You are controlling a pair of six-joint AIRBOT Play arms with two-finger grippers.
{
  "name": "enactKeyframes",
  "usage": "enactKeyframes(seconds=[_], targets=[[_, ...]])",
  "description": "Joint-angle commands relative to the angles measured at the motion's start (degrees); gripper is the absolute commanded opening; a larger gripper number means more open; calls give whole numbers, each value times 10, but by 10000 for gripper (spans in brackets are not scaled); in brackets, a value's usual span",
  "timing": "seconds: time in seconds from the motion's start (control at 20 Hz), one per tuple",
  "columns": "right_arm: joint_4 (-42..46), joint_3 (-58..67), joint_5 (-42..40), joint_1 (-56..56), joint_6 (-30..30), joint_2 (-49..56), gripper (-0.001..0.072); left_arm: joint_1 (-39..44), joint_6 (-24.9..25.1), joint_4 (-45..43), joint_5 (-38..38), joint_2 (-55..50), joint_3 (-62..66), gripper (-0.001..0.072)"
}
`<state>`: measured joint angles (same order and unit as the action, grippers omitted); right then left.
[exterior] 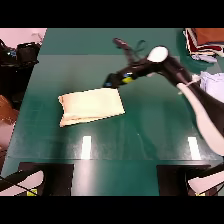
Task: Fold the shirts.
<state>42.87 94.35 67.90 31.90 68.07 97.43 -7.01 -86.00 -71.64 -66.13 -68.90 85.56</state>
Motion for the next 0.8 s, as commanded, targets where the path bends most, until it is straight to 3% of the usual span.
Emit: enactKeyframes(seconds=[0.0,0.2,0.55,0.6,0.65,0.75], targets=[[31,-119,9,-104,37,-22,662,1,1,20,-3,1,0,26],[-42,-138,12,-122,37,41,651,22,12,26,6,-2,-2,26],[-104,-3,58,-15,39,187,570,85,14,27,31,-2,-2,26],[-103,15,57,-1,39,197,506,93,14,27,31,-2,-2,26],[-102,33,53,11,39,205,380,100,14,27,31,-2,-2,26],[-101,57,33,24,38,207,203,113,14,27,32,-2,-2,25]])
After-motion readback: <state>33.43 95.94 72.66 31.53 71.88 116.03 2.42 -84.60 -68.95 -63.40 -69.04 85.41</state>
